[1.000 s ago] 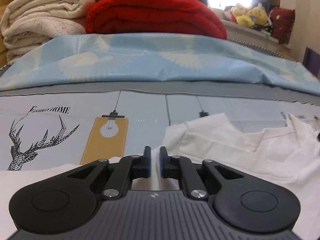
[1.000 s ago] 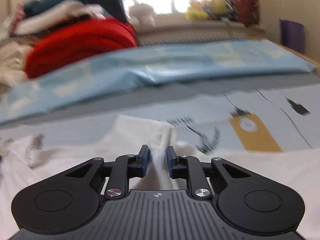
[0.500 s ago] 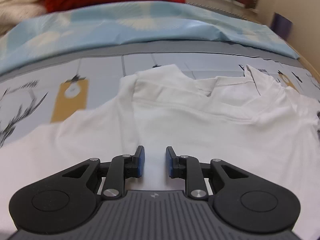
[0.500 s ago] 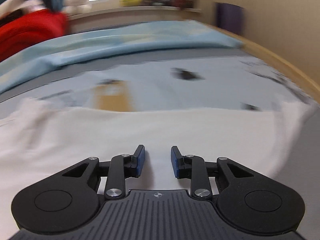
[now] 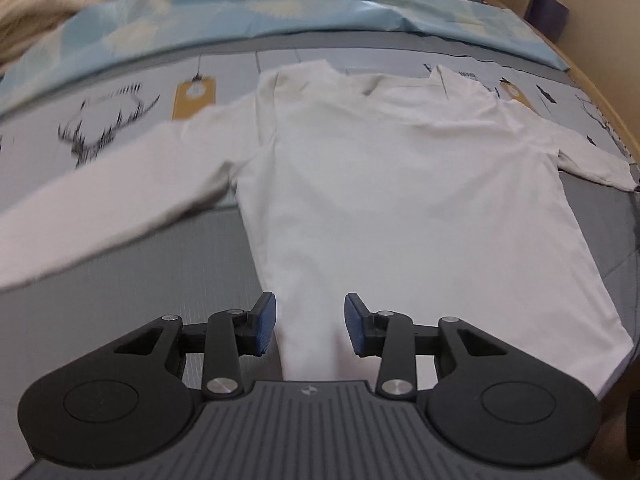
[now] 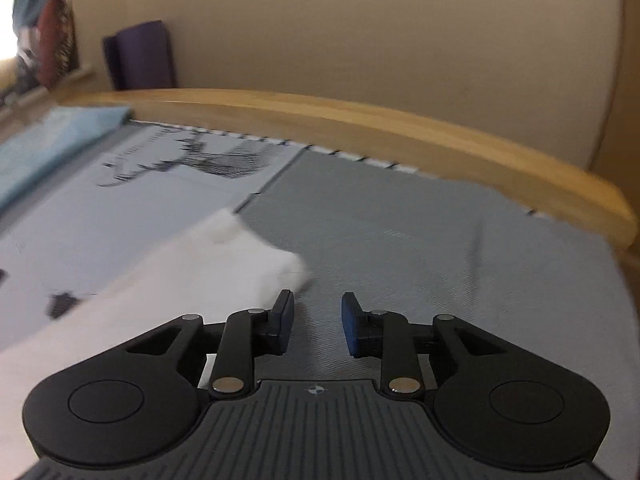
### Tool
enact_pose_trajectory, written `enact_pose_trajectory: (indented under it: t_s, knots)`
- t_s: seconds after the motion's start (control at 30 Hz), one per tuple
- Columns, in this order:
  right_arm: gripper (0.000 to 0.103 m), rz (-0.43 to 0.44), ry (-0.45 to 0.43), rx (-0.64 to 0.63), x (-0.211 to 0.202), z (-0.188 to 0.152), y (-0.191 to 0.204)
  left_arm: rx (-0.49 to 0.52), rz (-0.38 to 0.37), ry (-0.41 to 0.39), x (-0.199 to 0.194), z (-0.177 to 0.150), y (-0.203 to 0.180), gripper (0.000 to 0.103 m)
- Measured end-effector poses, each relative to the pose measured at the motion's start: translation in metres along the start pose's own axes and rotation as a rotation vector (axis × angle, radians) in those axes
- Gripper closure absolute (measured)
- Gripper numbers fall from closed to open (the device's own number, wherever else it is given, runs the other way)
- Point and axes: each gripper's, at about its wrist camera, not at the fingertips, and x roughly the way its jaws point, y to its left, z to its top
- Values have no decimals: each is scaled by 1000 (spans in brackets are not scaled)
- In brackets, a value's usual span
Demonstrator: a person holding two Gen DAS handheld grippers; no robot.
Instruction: Fold small clothes
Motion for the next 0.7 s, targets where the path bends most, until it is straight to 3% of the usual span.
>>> enact_pose_trajectory:
  t_s: [0.1,0.13,0.23,0.27,0.37,0.53,0.7]
  knots:
    - [65,189,88,79,5,-3,-3,-72,-76,81,13,-14,10,61]
    - [67,182,119,56,6,-7,-1,-74,-91,144,22,-21,11,61]
    - [65,-114,102,-129,-16,-7,24,-33,-30,323,49,-44,13,61]
    - [65,-98,94,-82,-29,-5,23,6,12,361,54,-51,13,61]
    - [65,66,127,-16,-73,2,33,25,35,319,41,-56,17,61]
    - [63,400,102,-174,-186,-2,67,-113,-29,198,1,-66,28,61]
    - [55,671,181,-273,-280,-27,49,-173,-39,130,-27,-98,23,61]
